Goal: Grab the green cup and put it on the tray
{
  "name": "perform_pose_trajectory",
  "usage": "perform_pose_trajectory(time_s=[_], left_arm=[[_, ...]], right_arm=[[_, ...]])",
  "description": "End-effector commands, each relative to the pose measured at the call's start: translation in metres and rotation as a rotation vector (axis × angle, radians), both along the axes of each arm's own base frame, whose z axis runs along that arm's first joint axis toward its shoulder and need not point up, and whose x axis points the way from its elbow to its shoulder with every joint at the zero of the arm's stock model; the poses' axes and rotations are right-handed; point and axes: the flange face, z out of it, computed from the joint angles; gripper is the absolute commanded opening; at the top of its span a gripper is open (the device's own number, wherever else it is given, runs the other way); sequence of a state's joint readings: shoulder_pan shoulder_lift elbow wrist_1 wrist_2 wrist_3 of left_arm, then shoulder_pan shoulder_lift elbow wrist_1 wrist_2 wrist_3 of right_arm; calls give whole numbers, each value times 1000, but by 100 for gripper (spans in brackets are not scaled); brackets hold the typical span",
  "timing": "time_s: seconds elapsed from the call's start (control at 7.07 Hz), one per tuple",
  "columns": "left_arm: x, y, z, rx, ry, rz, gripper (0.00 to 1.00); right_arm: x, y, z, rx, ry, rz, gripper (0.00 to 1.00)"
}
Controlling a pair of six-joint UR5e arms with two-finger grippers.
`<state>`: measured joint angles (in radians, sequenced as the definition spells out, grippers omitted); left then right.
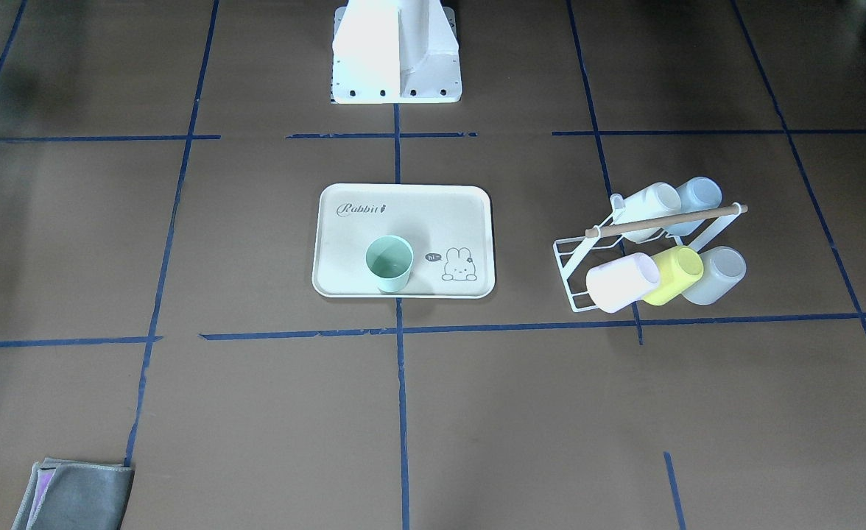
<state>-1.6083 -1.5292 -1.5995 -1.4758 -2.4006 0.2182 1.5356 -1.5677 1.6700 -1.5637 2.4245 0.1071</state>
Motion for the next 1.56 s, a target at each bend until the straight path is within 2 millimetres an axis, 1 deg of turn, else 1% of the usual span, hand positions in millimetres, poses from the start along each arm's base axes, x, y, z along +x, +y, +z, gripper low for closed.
perform_pose_trajectory(time_s=[0.0,0.14,0.28,0.57,1.42], left_arm=[[-1,-3,-2,5,0,-1,100],[-1,-4,-3,9,0,-1,100],[-1,-4,-4,11,0,-1,100],[-1,-4,-5,13,0,-1,100],[-1,-7,-8,20,-1,0,100]], right_arm=[[8,14,21,-35,7,13,100],[12,24,31,-49,8,20,100],[17,29,36,-58,10,29,100],[27,30,51,-69,19,34,100],[31,30,52,-60,29,34,100]])
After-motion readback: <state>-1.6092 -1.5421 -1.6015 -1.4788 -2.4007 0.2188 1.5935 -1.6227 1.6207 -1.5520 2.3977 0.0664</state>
